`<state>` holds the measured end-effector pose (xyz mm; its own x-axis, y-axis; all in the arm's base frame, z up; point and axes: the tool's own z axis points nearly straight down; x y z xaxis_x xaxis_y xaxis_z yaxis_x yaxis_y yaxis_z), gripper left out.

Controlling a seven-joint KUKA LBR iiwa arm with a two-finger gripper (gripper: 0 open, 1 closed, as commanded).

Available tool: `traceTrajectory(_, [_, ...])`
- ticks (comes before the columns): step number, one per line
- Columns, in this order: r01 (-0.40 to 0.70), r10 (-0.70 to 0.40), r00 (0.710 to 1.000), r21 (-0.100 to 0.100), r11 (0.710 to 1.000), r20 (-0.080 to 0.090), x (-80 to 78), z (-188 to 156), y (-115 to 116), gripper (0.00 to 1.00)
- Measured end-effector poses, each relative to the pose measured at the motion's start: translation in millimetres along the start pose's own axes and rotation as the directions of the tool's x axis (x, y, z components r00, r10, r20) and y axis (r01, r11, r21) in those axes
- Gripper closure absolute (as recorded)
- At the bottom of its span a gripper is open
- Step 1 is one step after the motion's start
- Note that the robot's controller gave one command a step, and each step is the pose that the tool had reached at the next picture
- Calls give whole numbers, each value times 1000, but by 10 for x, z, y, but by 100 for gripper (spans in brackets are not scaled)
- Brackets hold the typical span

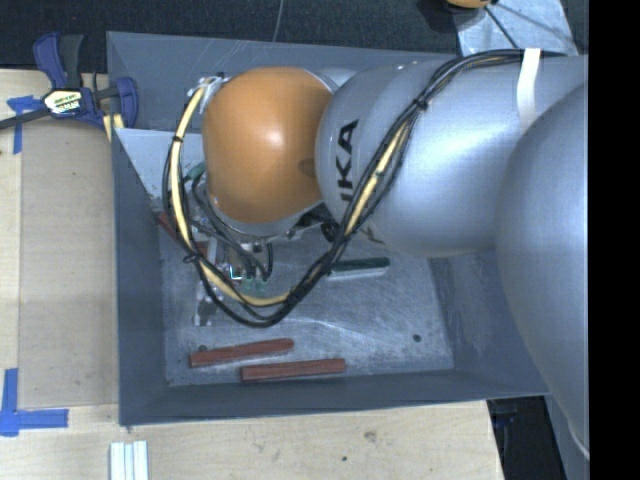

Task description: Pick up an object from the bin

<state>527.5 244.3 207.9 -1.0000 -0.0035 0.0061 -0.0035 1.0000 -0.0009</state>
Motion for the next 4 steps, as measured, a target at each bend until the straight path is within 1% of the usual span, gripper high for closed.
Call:
traceTrajectory(1, [-4,4,1000,-2,1000,8,-22,-47,-13,0])
traceTrajectory(2, [84,-84,996,-2,996,11,157,551,-282,0])
traceTrajectory(3, [80,-80,997,-13,997,14,270,1323,-749,0])
traceTrajectory(4, [87,-87,996,-6,996,19,250,1258,-708,0])
